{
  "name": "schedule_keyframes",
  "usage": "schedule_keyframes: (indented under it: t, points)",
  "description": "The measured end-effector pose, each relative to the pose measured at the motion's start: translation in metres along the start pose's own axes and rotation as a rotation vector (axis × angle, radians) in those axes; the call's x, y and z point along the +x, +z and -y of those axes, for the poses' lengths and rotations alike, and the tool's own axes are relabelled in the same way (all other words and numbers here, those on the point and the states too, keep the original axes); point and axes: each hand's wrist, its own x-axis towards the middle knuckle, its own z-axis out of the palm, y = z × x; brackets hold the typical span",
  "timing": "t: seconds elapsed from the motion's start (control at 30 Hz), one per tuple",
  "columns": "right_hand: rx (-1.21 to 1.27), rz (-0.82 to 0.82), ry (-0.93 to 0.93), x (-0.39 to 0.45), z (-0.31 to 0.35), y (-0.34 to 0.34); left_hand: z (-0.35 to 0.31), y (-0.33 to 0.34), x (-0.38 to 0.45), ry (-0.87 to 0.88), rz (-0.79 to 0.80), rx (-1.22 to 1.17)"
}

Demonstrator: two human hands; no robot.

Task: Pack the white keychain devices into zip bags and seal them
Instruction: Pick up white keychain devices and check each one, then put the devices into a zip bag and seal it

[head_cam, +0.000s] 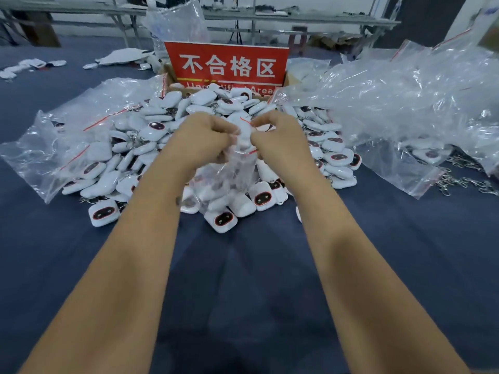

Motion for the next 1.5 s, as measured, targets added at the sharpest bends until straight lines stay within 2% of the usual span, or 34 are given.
schedule_keyframes:
  t: [0.1,0.17,0.23,0.3,0.33,0.4,0.5,0.6,0.7,0.8,0.9,1.0,1.13,1.27,1.4,1.5]
  points:
    - [0.019,0.067,-0.057,0.005,0.033,-0.002,-0.016,-0.029,0.003,-0.068,0.046,-0.032]
    - [0.018,0.129,-0.095,0.008,0.050,0.003,-0.020,-0.043,0.003,-0.071,-0.023,-0.017]
    - [0.080,0.155,-0.150,0.008,0.063,0.011,-0.023,-0.057,0.005,0.052,-0.292,0.018]
    - [0.210,0.133,-0.220,0.007,0.071,0.017,-0.029,-0.067,0.004,0.264,-0.606,0.015]
    - [0.270,0.127,-0.242,0.007,0.072,0.020,-0.032,-0.068,0.002,0.358,-0.700,0.000]
    - [0.311,0.138,-0.244,0.007,0.066,0.025,-0.031,-0.060,0.000,0.443,-0.772,0.030]
    - [0.201,0.133,-0.154,0.009,0.040,0.027,-0.013,-0.025,0.001,0.358,-0.673,0.079]
    - [0.048,-0.008,-0.067,0.012,0.006,0.019,0.013,0.014,0.007,0.186,-0.516,-0.009]
    - [-0.205,-0.132,-0.039,0.011,-0.026,0.010,0.030,0.047,0.012,0.127,-0.432,-0.047]
    - [-0.456,-0.130,-0.006,0.011,-0.048,0.004,0.038,0.071,0.013,0.142,-0.443,-0.050]
    - [-0.561,-0.077,-0.033,0.012,-0.059,0.000,0.044,0.074,0.014,0.177,-0.500,-0.063]
    - [-0.552,-0.103,-0.038,0.012,-0.063,-0.001,0.053,0.066,0.016,0.237,-0.415,-0.046]
    - [-0.394,-0.105,-0.027,0.012,-0.061,-0.006,0.057,0.060,0.014,0.260,-0.317,-0.011]
    - [-0.353,-0.127,0.004,0.010,-0.059,-0.006,0.058,0.056,0.012,0.248,-0.285,-0.037]
    - [-0.419,-0.127,-0.041,0.011,-0.065,-0.005,0.058,0.058,0.010,0.252,-0.273,-0.005]
    - [-0.286,-0.216,-0.044,0.012,-0.066,-0.006,0.060,0.060,0.012,0.257,-0.258,0.039]
